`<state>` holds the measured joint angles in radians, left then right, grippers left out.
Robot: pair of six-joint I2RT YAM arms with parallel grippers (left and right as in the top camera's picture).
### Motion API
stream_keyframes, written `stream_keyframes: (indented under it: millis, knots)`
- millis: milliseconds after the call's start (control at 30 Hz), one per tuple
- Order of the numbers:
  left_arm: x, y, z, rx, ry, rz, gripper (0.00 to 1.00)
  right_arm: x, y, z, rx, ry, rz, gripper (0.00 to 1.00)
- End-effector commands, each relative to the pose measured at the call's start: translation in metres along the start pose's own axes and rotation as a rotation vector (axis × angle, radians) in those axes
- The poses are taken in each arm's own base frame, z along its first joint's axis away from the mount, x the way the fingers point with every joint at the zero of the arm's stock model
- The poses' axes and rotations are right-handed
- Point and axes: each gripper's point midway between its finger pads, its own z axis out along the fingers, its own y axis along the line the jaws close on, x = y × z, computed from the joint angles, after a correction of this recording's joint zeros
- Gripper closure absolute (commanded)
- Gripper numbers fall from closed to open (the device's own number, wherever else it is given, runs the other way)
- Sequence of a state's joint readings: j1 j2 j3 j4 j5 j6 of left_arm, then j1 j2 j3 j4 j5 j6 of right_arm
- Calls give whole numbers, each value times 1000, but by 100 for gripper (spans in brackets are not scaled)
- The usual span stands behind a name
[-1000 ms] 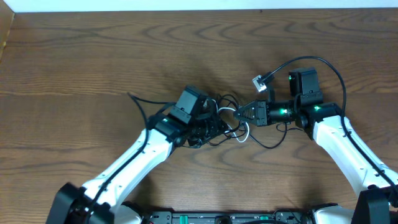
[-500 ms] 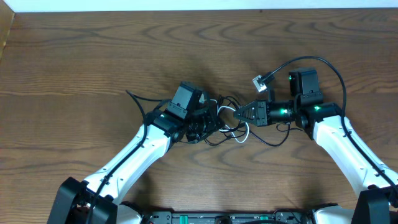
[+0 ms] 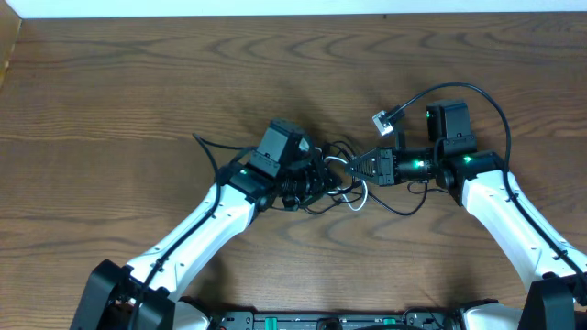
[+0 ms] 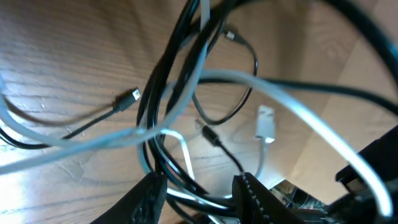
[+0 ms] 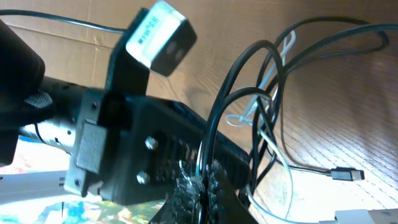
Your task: Untangle cables
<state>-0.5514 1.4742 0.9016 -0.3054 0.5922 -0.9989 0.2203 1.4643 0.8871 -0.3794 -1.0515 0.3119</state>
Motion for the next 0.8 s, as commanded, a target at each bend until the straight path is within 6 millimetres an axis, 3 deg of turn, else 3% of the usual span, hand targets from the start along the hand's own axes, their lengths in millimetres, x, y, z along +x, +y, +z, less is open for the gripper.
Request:
stream_keyframes:
  millis: [0,300,767]
  knots:
    - [6,6,11,-29,25,-22,60,2,6,1,-33,12,5,99]
    - [7,7,13,-36,28,-31,60,2,6,1,-33,12,6,99]
    - [6,25,20,-136,-32,-77,60,2,6,1,-33,13,6,99]
